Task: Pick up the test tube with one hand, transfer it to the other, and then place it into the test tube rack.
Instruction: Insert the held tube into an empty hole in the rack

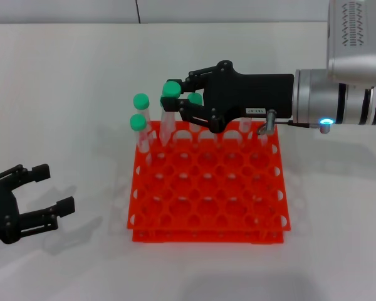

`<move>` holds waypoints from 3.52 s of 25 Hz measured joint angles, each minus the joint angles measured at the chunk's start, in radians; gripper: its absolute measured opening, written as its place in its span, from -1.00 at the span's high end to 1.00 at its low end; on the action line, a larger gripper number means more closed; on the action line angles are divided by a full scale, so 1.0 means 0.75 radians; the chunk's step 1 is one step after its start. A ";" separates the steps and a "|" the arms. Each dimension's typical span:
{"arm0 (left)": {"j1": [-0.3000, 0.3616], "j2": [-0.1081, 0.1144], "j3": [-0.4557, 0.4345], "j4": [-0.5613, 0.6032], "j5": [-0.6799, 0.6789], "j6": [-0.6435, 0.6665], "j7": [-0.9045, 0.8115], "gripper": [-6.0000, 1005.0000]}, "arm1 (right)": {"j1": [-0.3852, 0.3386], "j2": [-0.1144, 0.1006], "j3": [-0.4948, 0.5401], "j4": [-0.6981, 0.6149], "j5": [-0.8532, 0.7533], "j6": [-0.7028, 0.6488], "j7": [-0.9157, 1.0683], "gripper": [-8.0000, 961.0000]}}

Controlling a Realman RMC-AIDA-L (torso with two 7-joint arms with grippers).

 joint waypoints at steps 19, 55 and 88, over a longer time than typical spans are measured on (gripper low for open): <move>-0.003 0.001 0.000 0.010 0.000 -0.001 0.000 -0.78 | 0.000 -0.001 0.001 0.001 -0.052 -0.001 0.032 0.46; -0.012 0.001 0.006 0.002 0.004 0.002 0.012 -0.78 | -0.020 0.025 -0.066 0.013 -0.049 0.124 0.002 0.46; -0.019 -0.001 0.001 0.000 0.020 0.002 0.012 -0.78 | 0.065 0.020 -0.158 0.011 -0.052 0.180 0.076 0.36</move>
